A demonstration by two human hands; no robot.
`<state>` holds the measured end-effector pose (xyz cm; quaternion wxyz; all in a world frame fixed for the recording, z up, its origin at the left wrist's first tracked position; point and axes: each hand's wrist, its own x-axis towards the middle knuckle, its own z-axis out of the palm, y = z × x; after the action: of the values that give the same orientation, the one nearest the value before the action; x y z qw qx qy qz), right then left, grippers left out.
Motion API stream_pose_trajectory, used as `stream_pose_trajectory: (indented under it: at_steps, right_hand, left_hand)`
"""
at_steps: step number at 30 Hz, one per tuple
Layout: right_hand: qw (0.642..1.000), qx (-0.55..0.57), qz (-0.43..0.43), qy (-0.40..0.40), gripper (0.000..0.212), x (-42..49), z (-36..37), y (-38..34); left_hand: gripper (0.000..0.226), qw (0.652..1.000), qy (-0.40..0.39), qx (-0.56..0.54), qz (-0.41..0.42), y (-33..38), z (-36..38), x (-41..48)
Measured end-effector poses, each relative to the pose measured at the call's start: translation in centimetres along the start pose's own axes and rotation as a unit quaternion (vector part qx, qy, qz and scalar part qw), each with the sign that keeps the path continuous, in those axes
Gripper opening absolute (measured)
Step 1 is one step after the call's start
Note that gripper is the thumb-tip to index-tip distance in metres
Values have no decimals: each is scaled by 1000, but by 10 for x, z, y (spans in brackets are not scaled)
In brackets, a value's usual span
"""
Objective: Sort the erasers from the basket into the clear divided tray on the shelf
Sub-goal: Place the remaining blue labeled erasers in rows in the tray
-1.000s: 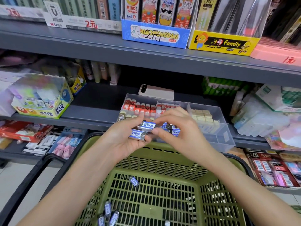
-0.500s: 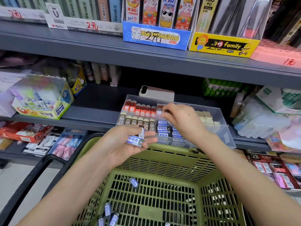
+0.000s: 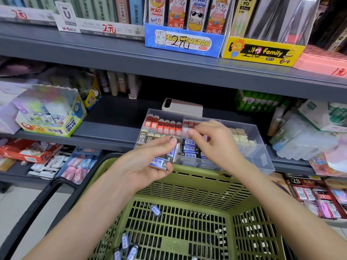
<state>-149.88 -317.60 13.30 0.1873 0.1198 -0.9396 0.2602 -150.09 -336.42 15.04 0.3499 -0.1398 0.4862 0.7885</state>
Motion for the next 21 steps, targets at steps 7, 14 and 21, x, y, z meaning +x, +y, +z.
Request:
stream_pose_trajectory:
  at_steps: [7, 14, 21]
  right_hand:
    - [965, 234, 115, -36, 11, -22, -3, -39]
    - [929, 326, 175, 16, 16, -20, -8, -32]
    - [980, 35, 194, -34, 19, 1, -11, 23]
  left_hand:
    - [15, 992, -27, -120, -12, -6, 15, 4]
    - [24, 994, -26, -111, 5, -5, 23, 4]
    - [54, 994, -10, -105, -22, 4, 5, -11]
